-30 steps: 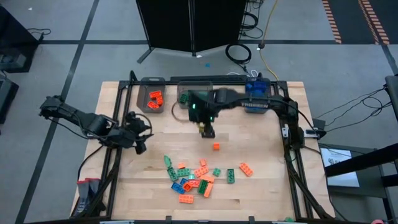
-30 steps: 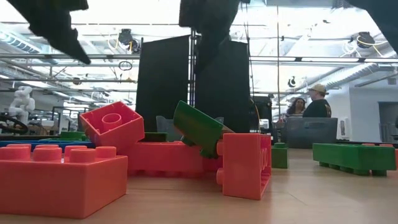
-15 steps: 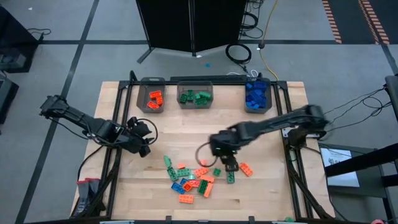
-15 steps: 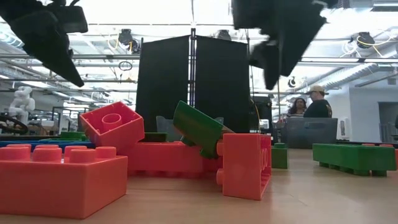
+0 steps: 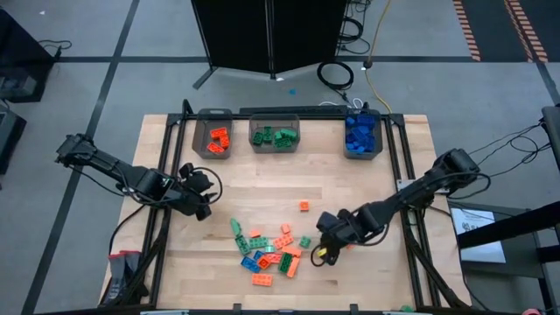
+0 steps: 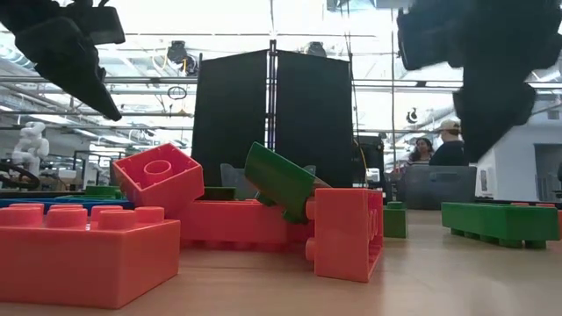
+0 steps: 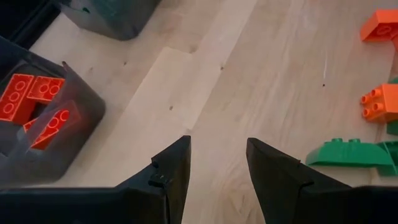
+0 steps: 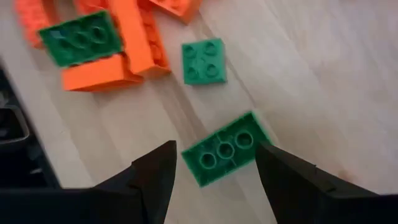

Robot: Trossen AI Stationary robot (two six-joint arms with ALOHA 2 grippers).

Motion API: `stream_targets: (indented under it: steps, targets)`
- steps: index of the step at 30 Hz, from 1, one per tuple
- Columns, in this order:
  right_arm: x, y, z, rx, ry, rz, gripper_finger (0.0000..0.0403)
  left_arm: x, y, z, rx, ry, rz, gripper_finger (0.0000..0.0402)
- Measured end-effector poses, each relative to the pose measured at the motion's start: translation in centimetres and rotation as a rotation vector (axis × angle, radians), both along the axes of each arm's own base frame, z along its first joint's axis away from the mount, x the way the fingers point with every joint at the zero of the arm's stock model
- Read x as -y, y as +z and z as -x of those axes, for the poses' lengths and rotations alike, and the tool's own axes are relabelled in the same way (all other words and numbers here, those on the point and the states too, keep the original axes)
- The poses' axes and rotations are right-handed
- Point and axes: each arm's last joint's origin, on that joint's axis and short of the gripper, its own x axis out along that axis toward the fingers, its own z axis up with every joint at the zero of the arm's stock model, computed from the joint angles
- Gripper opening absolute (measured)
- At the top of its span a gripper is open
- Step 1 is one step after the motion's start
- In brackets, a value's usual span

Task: Sort blocks
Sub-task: Put the green piece into the middle black bin

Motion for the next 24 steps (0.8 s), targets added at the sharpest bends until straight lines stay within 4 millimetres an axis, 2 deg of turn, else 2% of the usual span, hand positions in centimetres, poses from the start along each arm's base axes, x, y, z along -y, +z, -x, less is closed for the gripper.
stream_targets:
  steps: [5,11,17,24]
  targets:
    - [-0.8,-2.2,0.0,-0.117,-0.147,-0.015,0.0215,0.0,0.0,0.0,0.006,0.008,-0.003,0.016]
    - [-1.6,-3.8,-1.1,-0.094,-0.227,-0.08,0.0215,0.0,0.0,0.0,0.008,0.01,-0.003,0.016]
    - [-1.4,-3.7,-0.9,-0.109,-0.246,-0.07,0.0215,0.0,0.0,0.0,0.008,0.011,-0.003,0.016]
    - [-1.5,-0.8,-1.4,-0.031,-0.28,-0.039,0.0215,0.0,0.0,0.0,0.007,0.01,-0.004,0.016]
